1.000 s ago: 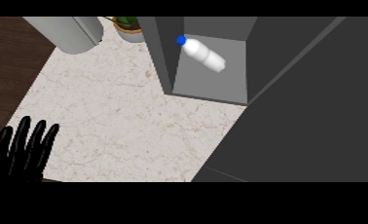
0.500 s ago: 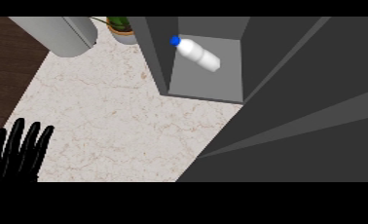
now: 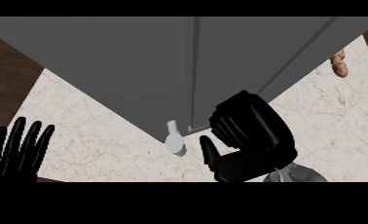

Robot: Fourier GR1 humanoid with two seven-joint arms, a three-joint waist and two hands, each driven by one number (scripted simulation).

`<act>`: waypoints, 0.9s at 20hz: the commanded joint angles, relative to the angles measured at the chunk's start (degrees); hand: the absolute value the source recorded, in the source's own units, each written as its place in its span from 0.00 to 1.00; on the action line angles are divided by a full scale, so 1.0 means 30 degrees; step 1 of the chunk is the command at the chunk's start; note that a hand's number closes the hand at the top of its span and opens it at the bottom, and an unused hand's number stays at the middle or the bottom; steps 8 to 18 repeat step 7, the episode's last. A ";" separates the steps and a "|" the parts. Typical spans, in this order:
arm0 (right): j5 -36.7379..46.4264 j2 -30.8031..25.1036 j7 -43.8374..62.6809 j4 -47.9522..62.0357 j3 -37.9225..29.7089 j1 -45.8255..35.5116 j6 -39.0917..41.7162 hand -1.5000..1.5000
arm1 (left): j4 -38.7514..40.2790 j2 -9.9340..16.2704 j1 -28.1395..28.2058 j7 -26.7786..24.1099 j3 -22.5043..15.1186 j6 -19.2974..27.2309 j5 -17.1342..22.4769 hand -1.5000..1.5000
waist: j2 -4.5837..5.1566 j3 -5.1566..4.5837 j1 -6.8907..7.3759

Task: Pick up the bottled water, place it into the cabinet and close the cabinet

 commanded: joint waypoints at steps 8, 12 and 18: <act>-0.2312 0.0280 -0.1505 1.0330 -0.2006 -1.0941 -0.4727 1.00 | 0.0864 -0.0504 -0.0430 0.0047 -0.0055 -0.0443 0.0185 0.00 | -0.0192 0.0073 -0.0422; -0.2312 0.0280 -0.1505 1.0330 -0.2006 -1.0941 -0.4727 1.00 | 0.0864 -0.0504 -0.0430 0.0047 -0.0055 -0.0443 0.0185 0.00 | -0.0192 0.0073 -0.0422; -0.2312 0.0280 -0.1505 1.0330 -0.2006 -1.0941 -0.4727 1.00 | 0.0864 -0.0504 -0.0430 0.0047 -0.0055 -0.0443 0.0185 0.00 | -0.0192 0.0073 -0.0422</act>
